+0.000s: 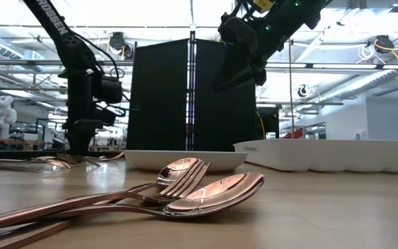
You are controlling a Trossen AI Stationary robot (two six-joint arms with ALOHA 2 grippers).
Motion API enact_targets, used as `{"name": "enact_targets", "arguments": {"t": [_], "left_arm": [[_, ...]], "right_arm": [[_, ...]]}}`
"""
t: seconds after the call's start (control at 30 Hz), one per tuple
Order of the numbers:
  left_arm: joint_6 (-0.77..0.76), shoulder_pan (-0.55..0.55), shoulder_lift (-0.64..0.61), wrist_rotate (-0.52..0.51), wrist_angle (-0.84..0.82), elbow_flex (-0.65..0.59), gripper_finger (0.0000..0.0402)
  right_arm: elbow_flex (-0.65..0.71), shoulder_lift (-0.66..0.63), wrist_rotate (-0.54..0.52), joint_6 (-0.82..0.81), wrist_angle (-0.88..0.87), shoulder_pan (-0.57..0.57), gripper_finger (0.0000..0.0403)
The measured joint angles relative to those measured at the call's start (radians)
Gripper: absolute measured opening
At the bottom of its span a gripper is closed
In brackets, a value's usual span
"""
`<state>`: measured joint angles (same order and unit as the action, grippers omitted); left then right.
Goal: Sort silverware
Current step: Put the knife in the silverware tray
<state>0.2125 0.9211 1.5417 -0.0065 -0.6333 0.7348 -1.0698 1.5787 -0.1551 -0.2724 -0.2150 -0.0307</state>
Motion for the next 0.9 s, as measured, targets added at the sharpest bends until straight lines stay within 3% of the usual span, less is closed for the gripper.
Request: {"name": "enact_targets", "arguments": {"t": [0.33, 0.9], "left_arm": [[-0.005, 0.001, 0.001, -0.013, 0.006, 0.003, 0.0013], [-0.016, 0.002, 0.000, -0.089, -0.025, 0.024, 0.0026]], "right_arm": [[0.000, 0.000, 0.000, 0.000, 0.000, 0.000, 0.0116], [0.000, 0.000, 0.000, 0.005, -0.004, 0.000, 0.0116]]}}
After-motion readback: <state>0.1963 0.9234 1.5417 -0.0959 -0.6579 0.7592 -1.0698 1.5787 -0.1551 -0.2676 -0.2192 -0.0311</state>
